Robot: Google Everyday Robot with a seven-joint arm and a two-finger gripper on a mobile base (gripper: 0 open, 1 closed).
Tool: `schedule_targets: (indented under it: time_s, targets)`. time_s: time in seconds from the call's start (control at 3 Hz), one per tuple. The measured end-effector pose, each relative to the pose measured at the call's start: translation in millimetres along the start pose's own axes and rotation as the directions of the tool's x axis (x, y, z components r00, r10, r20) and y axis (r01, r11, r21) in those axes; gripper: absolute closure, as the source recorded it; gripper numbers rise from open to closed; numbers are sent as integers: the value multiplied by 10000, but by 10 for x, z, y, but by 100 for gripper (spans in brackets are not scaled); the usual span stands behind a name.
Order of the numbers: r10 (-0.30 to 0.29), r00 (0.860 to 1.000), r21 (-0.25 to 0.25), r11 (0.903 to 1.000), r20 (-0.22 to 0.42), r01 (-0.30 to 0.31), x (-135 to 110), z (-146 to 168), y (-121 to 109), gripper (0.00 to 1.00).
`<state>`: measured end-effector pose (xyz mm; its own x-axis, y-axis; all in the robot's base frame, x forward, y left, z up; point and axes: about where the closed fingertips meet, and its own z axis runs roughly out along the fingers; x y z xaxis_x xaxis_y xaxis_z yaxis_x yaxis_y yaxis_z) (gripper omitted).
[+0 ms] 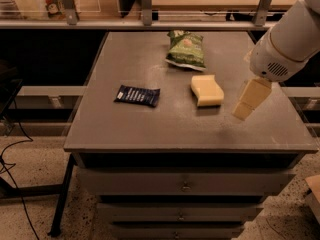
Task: Pick sponge
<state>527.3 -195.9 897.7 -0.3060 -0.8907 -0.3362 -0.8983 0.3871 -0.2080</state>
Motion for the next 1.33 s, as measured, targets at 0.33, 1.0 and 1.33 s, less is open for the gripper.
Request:
schedule_targets:
  time_s: [0.33,1.0,1.33]
  targets:
    - [-1,10000,0,10000,0,1,0,0,0,0]
    - [-165,9999,-211,9996,-42,164,-184,239,-150,0]
    - [-94,9998,-259,9996,157,98,-284,407,-309,0]
